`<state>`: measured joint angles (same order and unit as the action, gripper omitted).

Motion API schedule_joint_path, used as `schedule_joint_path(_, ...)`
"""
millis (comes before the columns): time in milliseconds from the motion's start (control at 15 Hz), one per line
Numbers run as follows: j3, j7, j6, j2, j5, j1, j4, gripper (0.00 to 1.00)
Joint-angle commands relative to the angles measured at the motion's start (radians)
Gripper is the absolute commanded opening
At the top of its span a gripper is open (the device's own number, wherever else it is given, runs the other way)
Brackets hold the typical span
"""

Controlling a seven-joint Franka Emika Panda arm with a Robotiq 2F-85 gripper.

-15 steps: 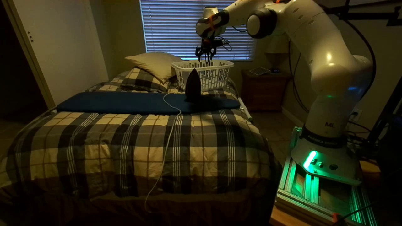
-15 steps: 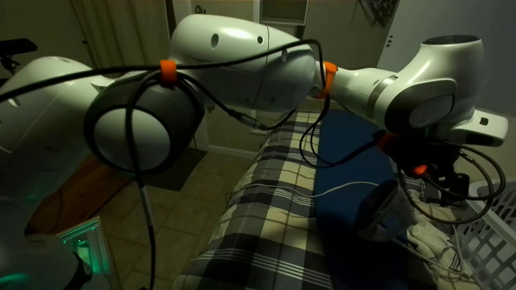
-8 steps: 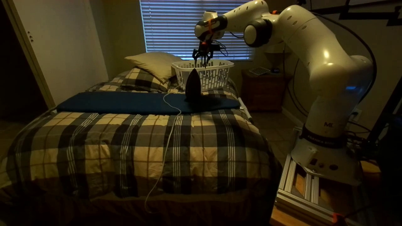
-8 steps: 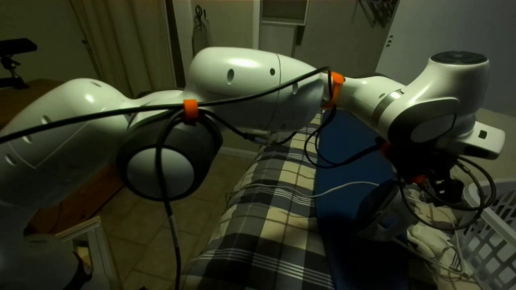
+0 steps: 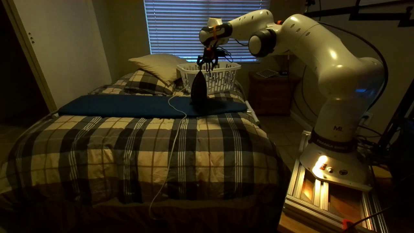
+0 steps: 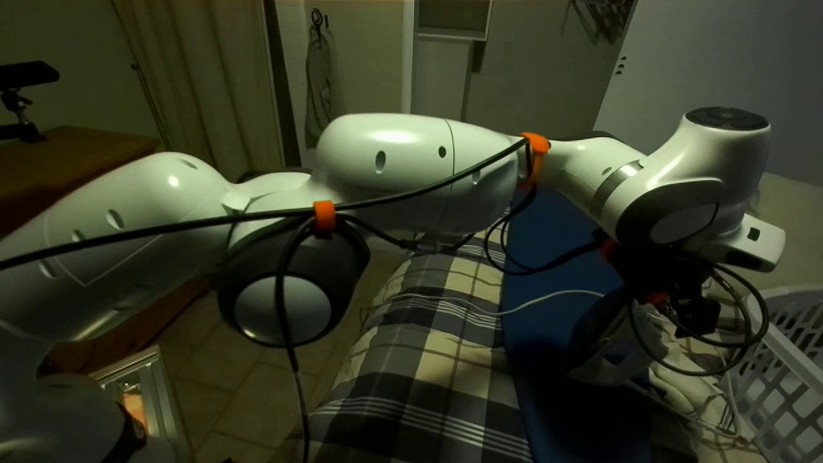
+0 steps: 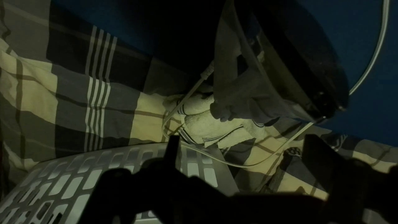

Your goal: Drop the iron

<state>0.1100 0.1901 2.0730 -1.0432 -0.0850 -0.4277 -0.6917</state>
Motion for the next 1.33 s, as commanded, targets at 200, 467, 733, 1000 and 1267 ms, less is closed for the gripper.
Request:
schedule_joint_path(200,-0.045,-0.001,-0.069,-0.115,-0.049,-0.024,0.169,1.0)
schedule_joint_path(467,-0.06,0.008,-0.088,-0.112,-0.039,-0.028,0.154,0.74)
schedule_joint_path(733,-0.065,0.018,-0.119,-0.14,-0.05,-0.035,0.208,0.91)
schedule_joint_path(1000,-0.071,0.037,-0.169,-0.171,-0.06,-0.043,0.257,1.0)
schedule_joint_path(1267,-0.08,0.06,-0.193,-0.2,-0.064,-0.046,0.306,1.0)
